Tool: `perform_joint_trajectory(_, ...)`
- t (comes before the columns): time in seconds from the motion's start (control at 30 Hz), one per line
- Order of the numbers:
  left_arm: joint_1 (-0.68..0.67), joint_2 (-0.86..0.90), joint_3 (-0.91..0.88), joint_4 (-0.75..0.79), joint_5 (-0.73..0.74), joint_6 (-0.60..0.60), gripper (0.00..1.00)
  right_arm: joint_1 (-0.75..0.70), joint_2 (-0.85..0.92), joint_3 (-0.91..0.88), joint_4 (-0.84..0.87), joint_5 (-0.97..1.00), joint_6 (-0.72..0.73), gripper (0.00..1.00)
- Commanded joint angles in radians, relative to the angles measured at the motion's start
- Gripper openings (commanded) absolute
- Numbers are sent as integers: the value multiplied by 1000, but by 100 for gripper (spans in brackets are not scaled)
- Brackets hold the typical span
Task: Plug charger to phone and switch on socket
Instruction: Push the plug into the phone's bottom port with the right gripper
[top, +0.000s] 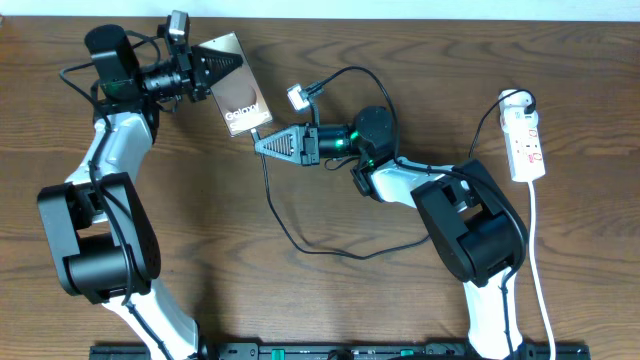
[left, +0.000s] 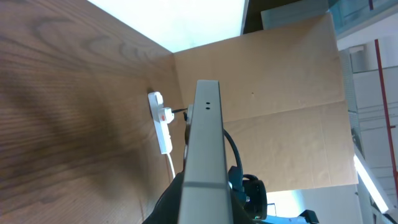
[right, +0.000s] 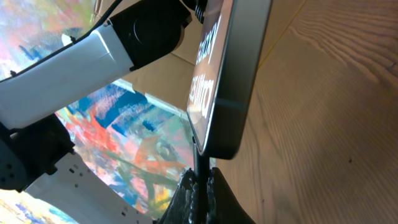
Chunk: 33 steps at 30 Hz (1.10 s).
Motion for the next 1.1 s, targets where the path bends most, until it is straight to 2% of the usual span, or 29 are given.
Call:
perform_joint_trajectory(0.0,-24,1,10,1,85,18,7,-27,0,8,4,80,9,1)
perform_joint_trajectory(0.57,-39,1,10,-2,85,20,7,-44,0,8,4,55,-25,1)
perform_joint_trajectory(1.07,-56,1,10,-6,85,25,7,-44,0,10,4,132,-11,1)
